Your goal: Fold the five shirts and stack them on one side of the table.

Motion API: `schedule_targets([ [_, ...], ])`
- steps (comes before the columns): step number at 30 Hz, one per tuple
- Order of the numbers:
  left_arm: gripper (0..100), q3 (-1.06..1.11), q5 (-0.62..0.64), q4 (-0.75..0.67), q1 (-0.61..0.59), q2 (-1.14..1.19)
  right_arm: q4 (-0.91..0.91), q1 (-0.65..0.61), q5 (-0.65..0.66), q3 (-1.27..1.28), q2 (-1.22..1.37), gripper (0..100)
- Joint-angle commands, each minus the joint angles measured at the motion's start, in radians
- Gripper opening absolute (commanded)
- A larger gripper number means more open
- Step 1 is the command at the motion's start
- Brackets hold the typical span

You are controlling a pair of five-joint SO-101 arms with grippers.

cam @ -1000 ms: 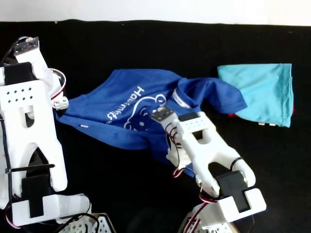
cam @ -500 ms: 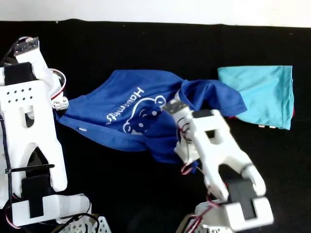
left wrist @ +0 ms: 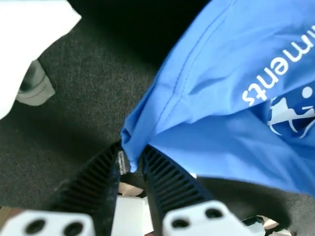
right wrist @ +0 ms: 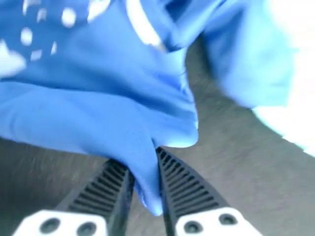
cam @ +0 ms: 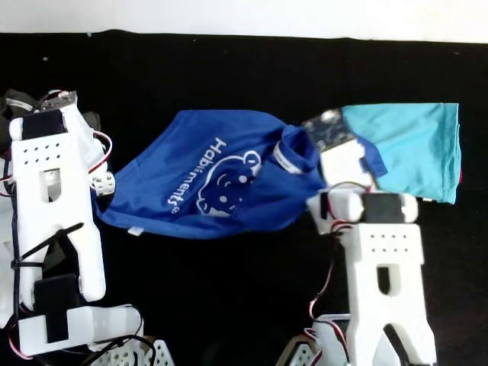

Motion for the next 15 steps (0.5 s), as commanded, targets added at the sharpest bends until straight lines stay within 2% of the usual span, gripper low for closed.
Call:
schedule_targets([
  [1,1,-0.082,0.002,0.003,-0.005,-0.062,0.004,0.035,0.011,-0.153,-0.038,0.6],
  [8,1,-0.285,0.005,0.140,0.038,-0.203,0.004,0.033,0.011,-0.358,-0.041,0.6],
  [15,1,-0.355,0.005,0.146,0.036,-0.401,0.061,0.033,0.011,-0.619,-0.048,0.6],
])
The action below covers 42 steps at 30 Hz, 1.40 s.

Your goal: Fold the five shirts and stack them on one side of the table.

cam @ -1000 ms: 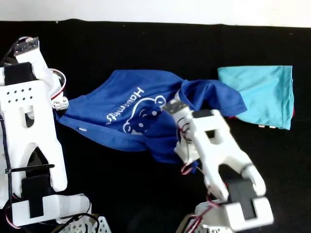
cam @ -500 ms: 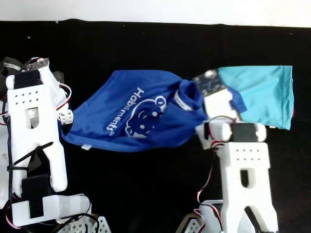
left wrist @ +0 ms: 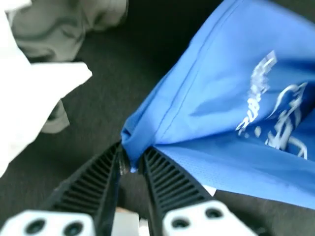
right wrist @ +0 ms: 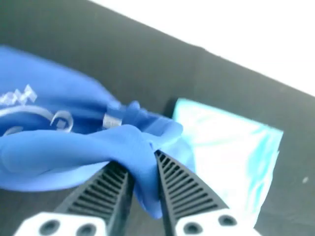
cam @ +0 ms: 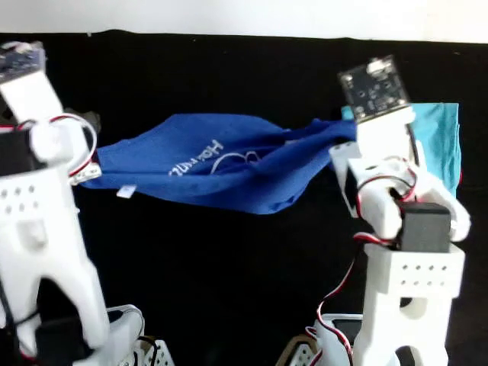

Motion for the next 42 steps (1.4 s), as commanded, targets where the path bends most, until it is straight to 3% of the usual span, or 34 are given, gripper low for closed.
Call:
schedule_targets([
  [1,1,-0.056,0.005,0.011,0.005,-0.120,0.048,0.012,0.011,-0.188,-0.027,0.6],
  [9,1,-0.130,0.005,0.011,0.005,-0.268,0.140,0.012,0.011,-0.487,-0.027,0.6],
  [23,1,-0.317,0.003,0.011,0.005,-0.409,0.147,0.013,0.011,-0.921,-0.027,0.6],
  [32,1,-0.328,0.003,0.002,0.005,-0.521,0.173,0.013,0.011,-1.132,-0.027,0.6],
  [37,1,-0.318,0.000,-0.026,0.004,-0.539,0.226,0.013,0.011,-1.112,-0.015,0.6],
  [42,1,-0.148,0.000,-0.091,0.005,-0.463,0.110,0.013,0.011,-0.826,-0.015,0.6],
])
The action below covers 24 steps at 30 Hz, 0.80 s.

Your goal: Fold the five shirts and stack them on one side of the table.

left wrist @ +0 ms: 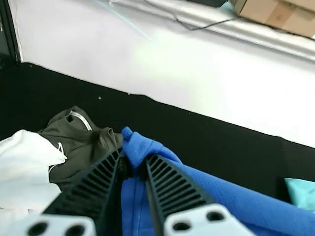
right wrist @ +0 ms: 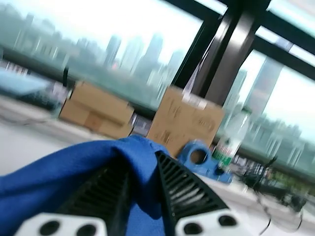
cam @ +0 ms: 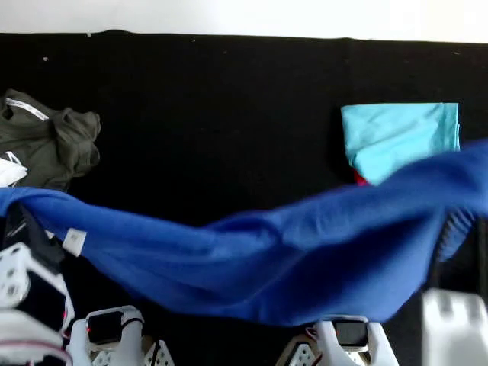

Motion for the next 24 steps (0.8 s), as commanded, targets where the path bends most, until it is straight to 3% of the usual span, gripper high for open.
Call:
schedule_targets([
  [1,1,0.127,0.000,-0.083,0.005,0.090,-0.124,0.012,0.011,0.237,0.013,0.6],
  [6,1,0.262,0.000,-0.241,0.005,0.257,-0.455,0.010,0.011,0.682,0.013,0.6],
  [11,1,0.177,-0.002,-0.322,0.005,0.464,-0.811,0.010,0.012,1.001,0.015,0.6],
  [18,1,-0.087,-0.003,-0.235,0.007,0.702,-0.855,0.010,0.012,1.010,0.105,0.6],
  [24,1,-0.140,-0.003,-0.203,0.008,0.857,-0.854,0.008,0.012,1.018,0.248,0.6],
])
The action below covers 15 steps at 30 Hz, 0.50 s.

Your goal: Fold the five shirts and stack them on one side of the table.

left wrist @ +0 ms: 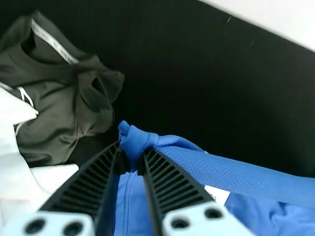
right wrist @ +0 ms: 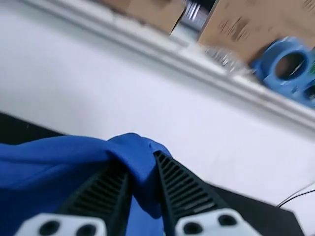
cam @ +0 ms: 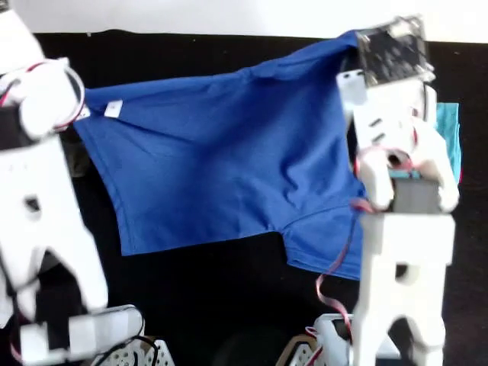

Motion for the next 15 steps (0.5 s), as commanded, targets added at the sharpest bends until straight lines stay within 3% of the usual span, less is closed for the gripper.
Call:
schedule_targets([
  [1,1,-0.041,-0.003,0.012,0.010,0.059,-0.027,0.008,0.011,-0.002,0.074,0.6],
  [15,1,-0.045,-0.002,-0.015,0.013,0.348,-0.025,0.007,0.011,-0.001,0.364,0.6],
])
